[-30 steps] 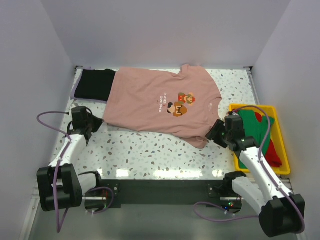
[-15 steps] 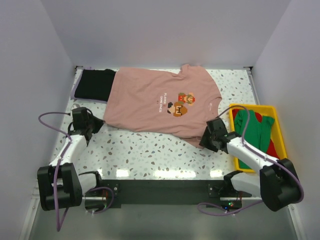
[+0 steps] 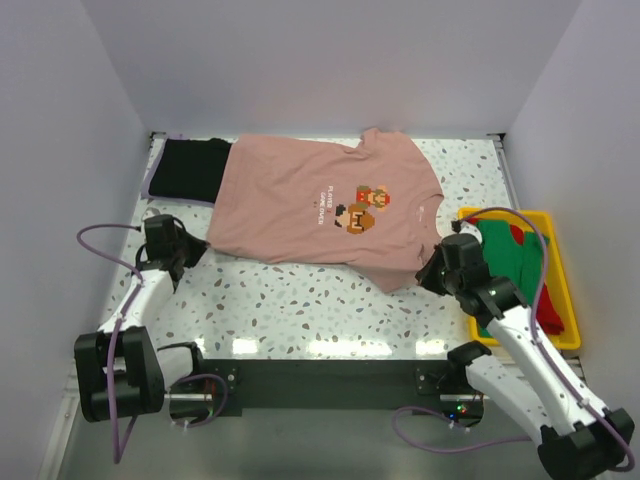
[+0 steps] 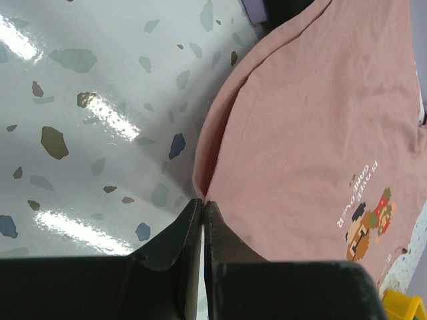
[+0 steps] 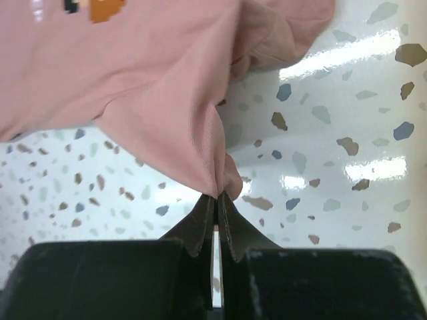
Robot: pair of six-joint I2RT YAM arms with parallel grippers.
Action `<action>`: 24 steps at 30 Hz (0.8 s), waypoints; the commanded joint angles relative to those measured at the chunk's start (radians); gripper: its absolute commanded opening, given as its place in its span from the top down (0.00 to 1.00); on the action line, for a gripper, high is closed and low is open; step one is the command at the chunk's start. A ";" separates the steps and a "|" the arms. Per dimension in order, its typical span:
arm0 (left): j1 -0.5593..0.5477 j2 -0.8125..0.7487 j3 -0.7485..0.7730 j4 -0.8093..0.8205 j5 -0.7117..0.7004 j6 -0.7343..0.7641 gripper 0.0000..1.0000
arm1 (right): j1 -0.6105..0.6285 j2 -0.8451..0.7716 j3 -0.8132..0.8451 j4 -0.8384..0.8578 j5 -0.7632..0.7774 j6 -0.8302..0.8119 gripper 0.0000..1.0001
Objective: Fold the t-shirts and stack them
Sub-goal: Flatten the tshirt out
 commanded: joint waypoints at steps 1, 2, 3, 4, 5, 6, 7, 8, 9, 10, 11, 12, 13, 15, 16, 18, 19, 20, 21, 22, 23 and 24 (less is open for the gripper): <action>0.004 -0.031 0.021 -0.014 -0.038 0.028 0.92 | 0.005 -0.092 0.068 -0.203 -0.050 -0.023 1.00; 0.004 -0.037 0.022 -0.042 -0.047 0.028 0.92 | 0.005 -0.127 0.082 -0.232 -0.062 -0.017 1.00; 0.004 -0.044 0.025 -0.057 -0.058 0.026 0.92 | 0.005 -0.143 0.105 -0.271 -0.067 -0.016 1.00; 0.004 -0.059 0.033 -0.072 -0.069 0.026 0.92 | 0.005 -0.155 0.117 -0.292 -0.070 -0.016 1.00; 0.004 -0.068 0.036 -0.101 -0.099 0.025 0.90 | 0.005 -0.179 0.128 -0.333 -0.073 -0.014 1.00; 0.004 -0.076 0.045 -0.115 -0.110 0.026 0.90 | 0.007 -0.187 0.152 -0.351 -0.068 -0.013 1.00; 0.004 -0.086 0.051 -0.131 -0.135 0.026 0.89 | 0.005 -0.196 0.165 -0.370 -0.065 -0.014 1.00; 0.003 -0.091 0.059 -0.161 -0.145 0.028 0.88 | 0.005 -0.212 0.175 -0.385 -0.065 -0.014 1.00; 0.003 -0.094 0.067 -0.172 -0.155 0.035 0.87 | 0.007 -0.221 0.198 -0.414 -0.067 -0.013 1.00; 0.004 -0.096 0.079 -0.181 -0.170 0.038 0.86 | 0.005 -0.227 0.205 -0.424 -0.079 -0.013 1.00; 0.003 -0.094 0.090 -0.203 -0.178 0.040 0.85 | 0.005 -0.233 0.211 -0.437 -0.088 -0.014 1.00; 0.004 -0.096 0.102 -0.210 -0.182 0.049 0.85 | 0.005 -0.238 0.223 -0.444 -0.094 -0.014 1.00; 0.004 -0.093 0.107 -0.211 -0.182 0.052 0.84 | 0.005 -0.241 0.226 -0.451 -0.110 -0.016 1.00; 0.003 -0.084 0.116 -0.214 -0.184 0.058 0.78 | 0.005 -0.246 0.208 -0.451 -0.134 -0.017 0.98; 0.003 -0.071 0.128 -0.218 -0.185 0.058 0.73 | 0.005 -0.249 0.192 -0.441 -0.172 -0.016 0.95; 0.004 -0.067 0.133 -0.211 -0.167 0.069 0.59 | 0.004 -0.244 0.127 -0.393 -0.209 -0.007 0.89; 0.004 -0.070 0.125 -0.197 -0.120 0.075 0.56 | 0.004 -0.239 0.102 -0.372 -0.223 0.006 0.77; 0.004 -0.073 0.114 -0.139 -0.078 0.092 0.54 | 0.005 -0.236 0.078 -0.329 -0.243 0.012 0.73; -0.003 -0.073 0.099 -0.122 -0.036 0.109 0.53 | 0.007 -0.230 0.045 -0.309 -0.240 0.018 0.69; -0.011 -0.076 0.096 -0.109 0.021 0.117 0.52 | 0.005 -0.220 0.033 -0.290 -0.234 0.027 0.65; -0.028 -0.080 0.091 -0.093 0.035 0.124 0.52 | 0.005 -0.207 0.027 -0.261 -0.210 0.027 0.59; -0.092 -0.090 0.081 -0.088 0.040 0.135 0.52 | 0.005 -0.194 0.033 -0.255 -0.191 0.029 0.56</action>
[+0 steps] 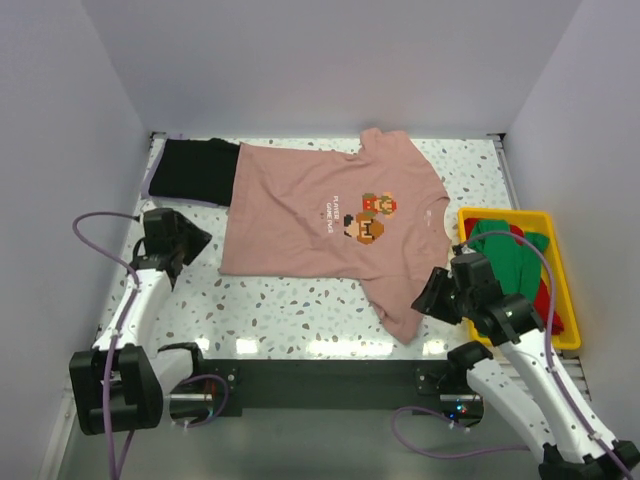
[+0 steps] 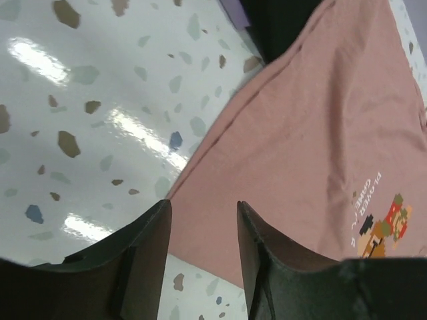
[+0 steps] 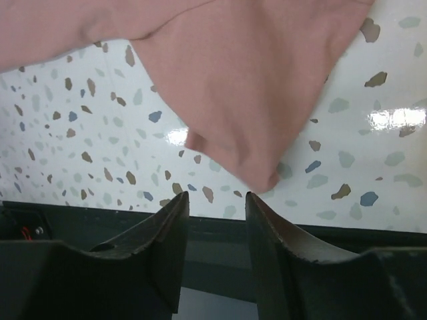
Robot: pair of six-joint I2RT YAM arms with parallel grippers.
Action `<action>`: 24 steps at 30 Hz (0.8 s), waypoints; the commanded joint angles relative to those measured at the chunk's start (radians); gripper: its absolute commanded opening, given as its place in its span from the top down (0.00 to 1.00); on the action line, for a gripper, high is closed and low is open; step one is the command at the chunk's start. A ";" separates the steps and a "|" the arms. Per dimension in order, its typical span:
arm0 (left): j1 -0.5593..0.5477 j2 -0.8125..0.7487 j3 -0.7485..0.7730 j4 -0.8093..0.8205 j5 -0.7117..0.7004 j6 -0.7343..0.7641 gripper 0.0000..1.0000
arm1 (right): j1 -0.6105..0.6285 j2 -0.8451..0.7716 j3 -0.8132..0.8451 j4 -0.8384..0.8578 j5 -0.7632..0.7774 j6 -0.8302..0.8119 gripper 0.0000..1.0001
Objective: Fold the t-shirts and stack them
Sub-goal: Flatten the tshirt out
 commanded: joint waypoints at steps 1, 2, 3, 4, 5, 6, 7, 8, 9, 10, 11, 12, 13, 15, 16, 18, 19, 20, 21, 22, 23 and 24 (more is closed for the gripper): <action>-0.122 -0.044 -0.014 0.082 0.066 0.058 0.50 | 0.000 0.043 0.000 0.101 0.007 0.015 0.55; -0.171 -0.053 -0.020 0.088 0.053 0.057 0.49 | 0.000 0.067 0.008 0.116 0.019 0.015 0.53; -0.248 -0.064 -0.038 0.096 0.050 0.049 0.49 | -0.001 0.076 0.025 0.122 0.054 0.012 0.53; -0.279 -0.082 -0.049 0.100 0.041 0.045 0.49 | 0.000 0.089 0.036 0.129 0.075 0.009 0.53; -0.306 -0.090 -0.058 0.103 0.023 0.043 0.49 | 0.000 0.112 0.057 0.138 0.099 0.004 0.53; -0.331 -0.095 -0.075 0.091 0.000 0.032 0.49 | 0.002 0.127 0.065 0.147 0.121 0.000 0.53; -0.333 -0.102 -0.089 0.088 -0.031 0.029 0.50 | 0.000 0.141 0.068 0.162 0.121 -0.008 0.54; -0.333 -0.104 -0.101 0.094 -0.043 0.026 0.50 | 0.000 0.180 0.063 0.208 0.113 -0.009 0.54; -0.333 -0.096 -0.119 0.096 -0.057 0.020 0.50 | 0.003 0.204 0.060 0.233 0.090 -0.011 0.55; -0.333 -0.089 -0.121 0.088 -0.092 0.015 0.50 | 0.016 0.227 0.057 0.256 0.086 -0.011 0.56; -0.333 -0.079 -0.121 0.077 -0.115 0.011 0.50 | 0.029 0.253 0.056 0.297 0.087 -0.009 0.57; -0.333 -0.069 -0.118 0.068 -0.141 -0.007 0.50 | 0.048 0.291 0.053 0.316 0.099 0.000 0.57; -0.333 -0.046 -0.120 0.059 -0.198 -0.018 0.50 | 0.093 0.313 0.053 0.336 0.133 0.001 0.57; -0.331 -0.003 -0.110 0.048 -0.249 -0.043 0.50 | 0.132 0.386 0.068 0.382 0.171 0.004 0.57; -0.333 0.014 -0.104 0.039 -0.287 -0.052 0.50 | 0.155 0.409 0.074 0.395 0.188 0.001 0.57; -0.331 0.069 -0.081 0.025 -0.318 -0.069 0.50 | 0.166 0.480 0.092 0.434 0.197 -0.009 0.57; -0.333 0.085 -0.075 0.007 -0.356 -0.077 0.50 | 0.171 0.498 0.100 0.446 0.202 -0.014 0.57; -0.331 0.097 -0.071 -0.001 -0.372 -0.089 0.50 | 0.172 0.521 0.117 0.455 0.216 -0.020 0.57; -0.331 0.120 -0.066 -0.001 -0.384 -0.090 0.50 | 0.172 0.537 0.125 0.460 0.227 -0.029 0.57; -0.331 0.132 -0.066 0.007 -0.395 -0.090 0.50 | 0.172 0.561 0.132 0.466 0.234 -0.034 0.57; -0.331 0.145 -0.066 0.007 -0.396 -0.093 0.50 | 0.172 0.572 0.144 0.475 0.254 -0.037 0.57; -0.333 0.174 -0.054 -0.004 -0.404 -0.107 0.51 | 0.172 0.592 0.158 0.475 0.271 -0.045 0.56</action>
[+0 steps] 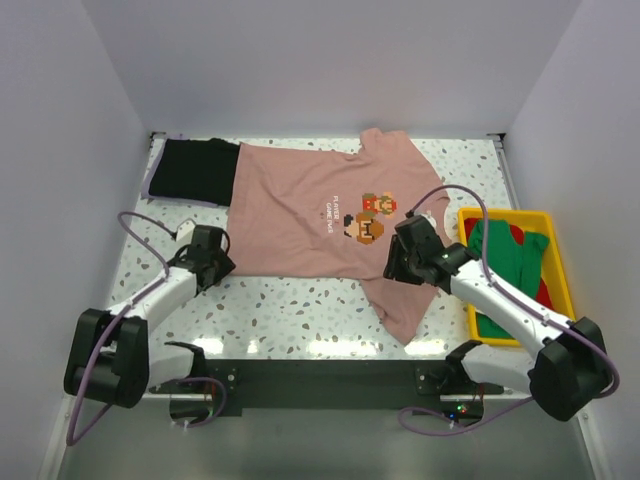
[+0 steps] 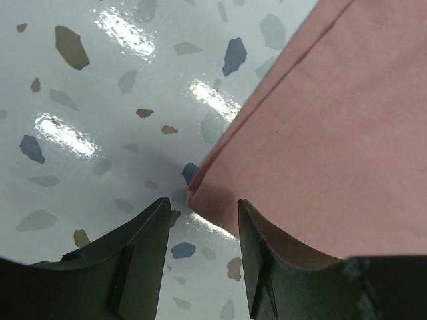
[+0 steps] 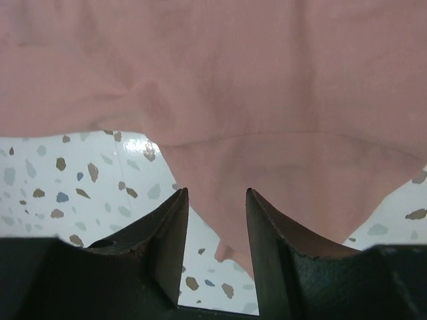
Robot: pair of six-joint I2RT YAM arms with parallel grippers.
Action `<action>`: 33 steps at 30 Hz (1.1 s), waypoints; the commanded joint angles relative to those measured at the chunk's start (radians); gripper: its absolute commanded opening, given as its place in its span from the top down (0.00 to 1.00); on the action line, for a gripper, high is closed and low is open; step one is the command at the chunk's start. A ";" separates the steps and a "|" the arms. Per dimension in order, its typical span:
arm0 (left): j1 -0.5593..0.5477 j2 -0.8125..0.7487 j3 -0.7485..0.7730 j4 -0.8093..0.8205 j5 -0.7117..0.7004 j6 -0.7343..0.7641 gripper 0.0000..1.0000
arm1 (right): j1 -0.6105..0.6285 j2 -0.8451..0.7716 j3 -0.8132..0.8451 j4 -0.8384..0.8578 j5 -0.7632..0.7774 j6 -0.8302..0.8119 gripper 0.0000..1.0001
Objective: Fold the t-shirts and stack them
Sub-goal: Flatten the tshirt out
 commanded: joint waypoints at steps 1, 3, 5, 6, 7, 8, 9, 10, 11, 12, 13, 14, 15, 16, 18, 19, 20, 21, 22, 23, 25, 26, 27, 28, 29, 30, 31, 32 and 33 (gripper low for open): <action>0.000 0.050 0.056 -0.010 -0.098 -0.045 0.51 | 0.004 0.035 0.071 0.072 0.086 -0.031 0.56; 0.000 0.077 0.057 0.000 -0.092 -0.053 0.51 | 0.002 0.056 0.089 0.078 0.103 -0.044 0.55; 0.000 0.097 0.059 0.017 -0.088 -0.059 0.52 | 0.002 0.084 0.104 0.078 0.105 -0.047 0.55; 0.000 0.119 0.062 0.028 -0.082 -0.060 0.58 | 0.004 0.092 0.107 0.079 0.114 -0.056 0.55; 0.000 0.131 0.067 0.023 -0.082 -0.062 0.63 | 0.002 0.098 0.112 0.079 0.118 -0.059 0.54; 0.001 0.140 0.083 0.013 -0.088 -0.076 0.72 | 0.001 0.109 0.118 0.076 0.123 -0.062 0.54; 0.001 0.153 0.093 -0.003 -0.117 -0.083 0.80 | 0.002 0.110 0.120 0.075 0.124 -0.067 0.53; 0.003 0.153 0.099 -0.026 -0.131 -0.087 0.94 | 0.001 0.112 0.121 0.073 0.123 -0.068 0.52; 0.017 0.151 0.108 -0.035 -0.142 -0.088 1.00 | 0.001 0.107 0.120 0.067 0.121 -0.068 0.52; 0.030 0.139 0.110 -0.043 -0.156 -0.087 1.00 | 0.001 0.106 0.120 0.064 0.123 -0.071 0.52; 0.047 0.131 0.110 -0.050 -0.153 -0.087 1.00 | -0.001 0.100 0.117 0.060 0.123 -0.071 0.51; 0.093 0.119 0.097 -0.047 -0.145 -0.077 1.00 | -0.001 0.095 0.109 0.050 0.123 -0.074 0.51; 0.121 0.092 0.090 -0.041 -0.124 -0.071 1.00 | -0.002 0.080 0.101 0.046 0.121 -0.070 0.51; 0.173 0.078 0.071 -0.031 -0.110 -0.058 1.00 | -0.001 0.070 0.085 0.040 0.111 -0.070 0.51; 0.205 0.036 0.056 -0.015 -0.082 -0.045 1.00 | -0.002 0.040 0.062 0.040 0.100 -0.058 0.50; 0.224 0.026 0.053 -0.017 -0.084 -0.044 1.00 | -0.002 0.031 0.049 0.040 0.089 -0.053 0.50; 0.224 0.015 0.056 -0.023 -0.088 -0.045 1.00 | -0.001 0.023 0.028 0.043 0.069 -0.048 0.50; 0.225 0.012 0.057 -0.027 -0.076 -0.045 1.00 | -0.001 0.015 0.016 0.044 0.049 -0.047 0.50; 0.224 0.010 0.054 -0.017 -0.066 -0.044 1.00 | 0.002 -0.005 -0.003 0.046 0.031 -0.044 0.51; 0.224 0.009 0.051 -0.012 -0.053 -0.042 1.00 | 0.010 -0.017 -0.038 0.055 0.001 -0.038 0.51; 0.224 0.012 0.050 0.002 -0.027 -0.037 1.00 | 0.068 -0.061 -0.067 0.055 0.012 -0.012 0.52; 0.224 0.012 0.045 0.005 -0.023 -0.033 1.00 | 0.097 -0.077 -0.084 0.038 0.026 0.004 0.52; 0.224 0.010 0.042 0.008 -0.016 -0.031 1.00 | 0.134 -0.088 -0.089 0.029 0.066 0.039 0.53; 0.224 0.009 0.041 0.012 -0.016 -0.031 1.00 | 0.215 -0.097 -0.092 0.018 0.090 0.056 0.53; 0.224 0.007 0.037 0.014 -0.012 -0.025 1.00 | 0.258 -0.111 -0.092 -0.003 0.117 0.077 0.53; 0.224 0.004 0.034 0.022 -0.007 -0.024 1.00 | 0.300 -0.112 -0.090 -0.017 0.182 0.117 0.53; 0.224 0.005 0.033 0.023 -0.004 -0.021 1.00 | 0.377 -0.111 -0.090 -0.037 0.209 0.136 0.53; 0.222 0.004 0.031 0.025 -0.004 -0.018 1.00 | 0.413 -0.102 -0.090 -0.043 0.233 0.154 0.54; 0.224 0.007 0.030 0.025 0.002 -0.018 1.00 | 0.445 -0.089 -0.089 -0.046 0.250 0.189 0.54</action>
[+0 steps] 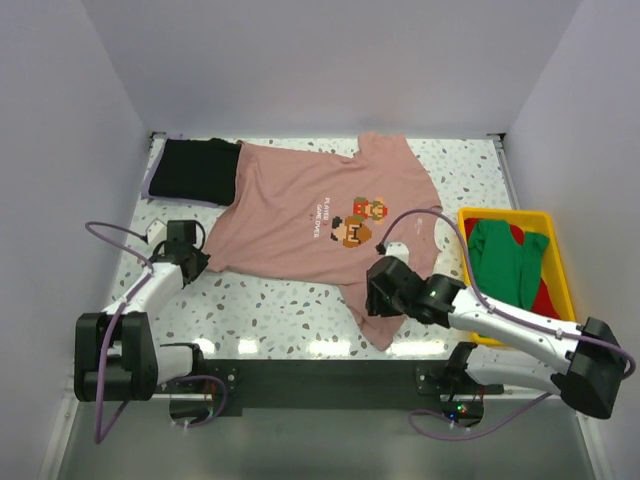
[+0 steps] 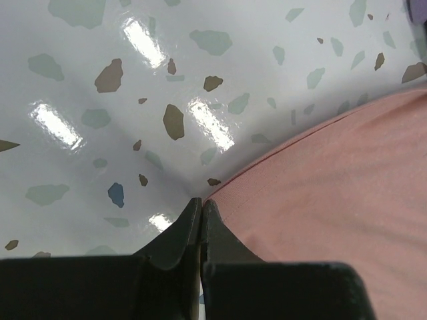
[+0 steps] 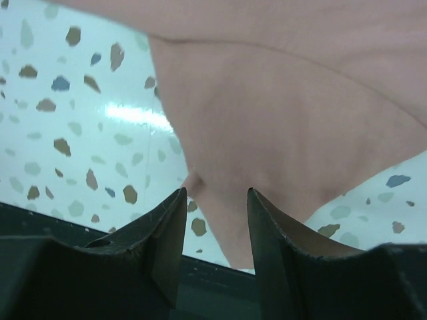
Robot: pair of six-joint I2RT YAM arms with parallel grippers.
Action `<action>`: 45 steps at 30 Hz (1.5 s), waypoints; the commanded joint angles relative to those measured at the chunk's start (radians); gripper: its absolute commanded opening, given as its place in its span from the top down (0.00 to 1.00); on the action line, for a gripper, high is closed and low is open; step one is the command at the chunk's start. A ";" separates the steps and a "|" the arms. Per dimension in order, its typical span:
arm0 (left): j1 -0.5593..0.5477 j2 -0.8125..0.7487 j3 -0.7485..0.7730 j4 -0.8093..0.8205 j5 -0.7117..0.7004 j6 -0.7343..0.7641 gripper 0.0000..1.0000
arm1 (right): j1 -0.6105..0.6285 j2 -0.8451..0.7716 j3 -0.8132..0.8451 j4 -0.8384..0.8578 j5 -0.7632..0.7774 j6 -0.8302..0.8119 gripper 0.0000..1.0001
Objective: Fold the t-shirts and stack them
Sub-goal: Flatten the tshirt out
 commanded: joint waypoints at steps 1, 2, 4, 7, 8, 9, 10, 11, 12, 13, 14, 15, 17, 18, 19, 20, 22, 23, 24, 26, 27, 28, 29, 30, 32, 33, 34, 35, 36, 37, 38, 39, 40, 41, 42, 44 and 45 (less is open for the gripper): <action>0.006 -0.016 -0.010 0.046 0.018 0.025 1.00 | 0.161 0.015 0.006 -0.042 0.155 0.133 0.55; 0.006 -0.013 -0.008 0.048 0.023 0.027 1.00 | 0.195 0.033 0.018 -0.049 0.176 0.149 0.55; 0.006 -0.014 -0.008 0.049 0.035 0.028 1.00 | 0.278 0.108 0.035 -0.063 0.231 0.190 0.56; 0.006 -0.020 -0.010 0.052 0.044 0.030 1.00 | 0.355 0.216 0.087 -0.102 0.275 0.229 0.56; 0.006 -0.024 -0.011 0.051 0.044 0.031 1.00 | 0.367 0.234 0.104 -0.109 0.291 0.235 0.56; 0.006 -0.031 -0.014 0.051 0.044 0.034 1.00 | 0.375 0.248 0.108 -0.106 0.292 0.242 0.56; 0.006 -0.034 -0.016 0.051 0.044 0.034 1.00 | 0.378 0.271 0.109 -0.103 0.294 0.245 0.56; 0.006 -0.036 -0.016 0.048 0.044 0.036 0.99 | 0.378 0.279 0.112 -0.097 0.306 0.249 0.55; 0.006 -0.040 -0.016 0.048 0.044 0.036 0.99 | 0.378 0.286 0.115 -0.097 0.314 0.252 0.55; 0.006 -0.045 -0.019 0.046 0.044 0.037 0.98 | 0.378 0.296 0.118 -0.094 0.318 0.250 0.55; 0.006 -0.050 -0.018 0.045 0.044 0.039 0.97 | 0.378 0.300 0.124 -0.082 0.326 0.244 0.54; 0.006 -0.054 -0.018 0.043 0.047 0.038 0.96 | 0.378 0.306 0.127 -0.079 0.331 0.242 0.53; 0.004 -0.062 -0.019 0.040 0.052 0.042 0.94 | 0.378 0.328 0.139 -0.069 0.334 0.239 0.53; 0.006 -0.071 -0.021 0.040 0.059 0.044 0.91 | 0.377 0.339 0.145 -0.065 0.337 0.229 0.52; 0.006 -0.077 -0.021 0.040 0.060 0.045 0.90 | 0.378 0.363 0.161 -0.057 0.338 0.224 0.52; 0.004 -0.082 -0.022 0.039 0.060 0.047 0.88 | 0.378 0.375 0.167 -0.054 0.338 0.221 0.52; 0.006 -0.100 -0.021 0.029 0.061 0.051 0.81 | 0.378 0.392 0.174 -0.052 0.338 0.218 0.54; 0.006 -0.112 -0.019 0.028 0.063 0.056 0.75 | 0.377 0.401 0.179 -0.057 0.338 0.224 0.55; 0.006 -0.117 -0.019 0.023 0.067 0.059 0.70 | 0.378 0.405 0.178 -0.060 0.341 0.227 0.60; 0.006 -0.137 -0.019 0.020 0.072 0.064 0.59 | 0.378 0.406 0.171 -0.057 0.344 0.229 0.63; 0.006 -0.145 -0.018 0.011 0.073 0.064 0.55 | 0.377 0.406 0.170 -0.057 0.346 0.232 0.65; 0.006 -0.152 -0.016 0.009 0.078 0.068 0.52 | 0.377 0.408 0.168 -0.057 0.346 0.233 0.67; 0.006 -0.169 -0.016 0.006 0.081 0.071 0.48 | 0.377 0.409 0.167 -0.057 0.346 0.233 0.71; 0.006 -0.178 -0.014 0.003 0.096 0.074 0.47 | 0.377 0.412 0.167 -0.059 0.345 0.233 0.74; 0.004 -0.207 -0.011 0.012 0.122 0.090 0.44 | 0.377 0.415 0.165 -0.060 0.344 0.230 0.81; 0.001 -0.218 -0.013 0.015 0.159 0.096 0.44 | 0.375 0.414 0.164 -0.060 0.344 0.229 0.83; -0.011 -0.229 -0.018 0.023 0.176 0.108 0.44 | 0.374 0.414 0.162 -0.060 0.343 0.226 0.85; -0.017 -0.246 -0.019 0.023 0.184 0.110 0.44 | 0.372 0.412 0.162 -0.059 0.337 0.215 0.90; -0.045 -0.257 -0.021 0.028 0.190 0.116 0.43 | 0.366 0.405 0.159 -0.057 0.334 0.210 0.92; -0.083 -0.264 -0.025 0.029 0.196 0.119 0.43 | 0.361 0.400 0.156 -0.059 0.331 0.207 0.94; -0.103 -0.280 -0.030 0.041 0.202 0.120 0.43 | 0.358 0.392 0.156 -0.065 0.331 0.203 0.98; -0.126 -0.286 -0.036 0.048 0.211 0.120 0.43 | 0.352 0.385 0.156 -0.074 0.332 0.201 1.00; -0.176 -0.290 -0.050 0.055 0.219 0.120 0.43 | 0.351 0.359 0.156 -0.094 0.337 0.199 1.00; -0.203 -0.303 -0.060 0.084 0.233 0.120 0.43 | 0.347 0.343 0.156 -0.102 0.340 0.198 1.00; -0.227 -0.307 -0.071 0.098 0.256 0.119 0.43 | 0.341 0.324 0.156 -0.114 0.341 0.196 1.00; -0.289 -0.315 -0.108 0.152 0.282 0.108 0.43 | 0.332 0.259 0.147 -0.129 0.340 0.186 1.00; -0.304 -0.315 -0.120 0.173 0.309 0.110 0.43 | 0.318 0.239 0.142 -0.134 0.331 0.183 1.00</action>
